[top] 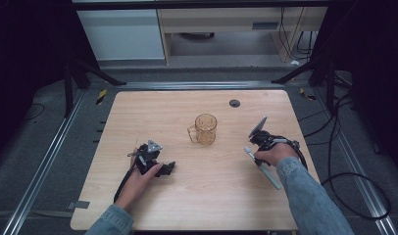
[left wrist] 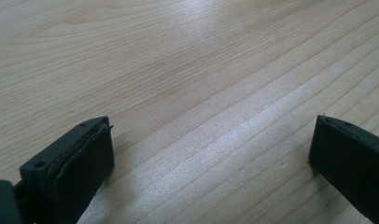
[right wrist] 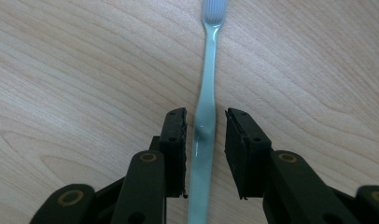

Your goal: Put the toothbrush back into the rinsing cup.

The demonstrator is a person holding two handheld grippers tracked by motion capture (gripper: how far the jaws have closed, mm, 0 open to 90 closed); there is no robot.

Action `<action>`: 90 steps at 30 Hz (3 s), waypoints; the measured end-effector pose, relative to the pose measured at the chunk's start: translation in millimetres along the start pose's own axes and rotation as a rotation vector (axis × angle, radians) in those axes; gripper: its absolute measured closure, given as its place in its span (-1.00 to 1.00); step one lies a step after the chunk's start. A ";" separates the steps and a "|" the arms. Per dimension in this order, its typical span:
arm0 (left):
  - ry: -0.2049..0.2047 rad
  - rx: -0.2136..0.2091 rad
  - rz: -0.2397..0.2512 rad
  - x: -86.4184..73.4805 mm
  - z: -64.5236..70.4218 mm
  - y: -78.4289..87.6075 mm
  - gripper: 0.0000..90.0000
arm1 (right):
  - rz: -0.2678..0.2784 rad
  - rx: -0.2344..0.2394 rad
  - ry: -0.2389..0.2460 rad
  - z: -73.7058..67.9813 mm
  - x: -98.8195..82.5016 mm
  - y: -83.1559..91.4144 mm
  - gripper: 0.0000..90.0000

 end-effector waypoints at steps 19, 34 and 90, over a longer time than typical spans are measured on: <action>-0.001 -0.001 0.001 0.3 0.6 -0.4 -1.00 | -0.033 0.017 -0.016 1.2 3.8 -11.0 0.57; -0.003 -0.004 0.001 0.5 1.2 -0.6 -1.00 | -0.043 0.022 -0.020 2.9 5.0 -14.4 0.59; -0.010 -0.008 0.003 0.9 2.8 -1.1 -1.00 | 0.329 0.031 0.113 -35.4 36.7 50.7 0.76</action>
Point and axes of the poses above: each handheld gripper's, and its own axes: y roughly backward along the jaws, x roughly out of its top, z roughly to its right, the point moved 4 cm from there along -y, roughly forward along the jaws, and after that the axes turned 5 degrees about z, right-handed, at the moved point
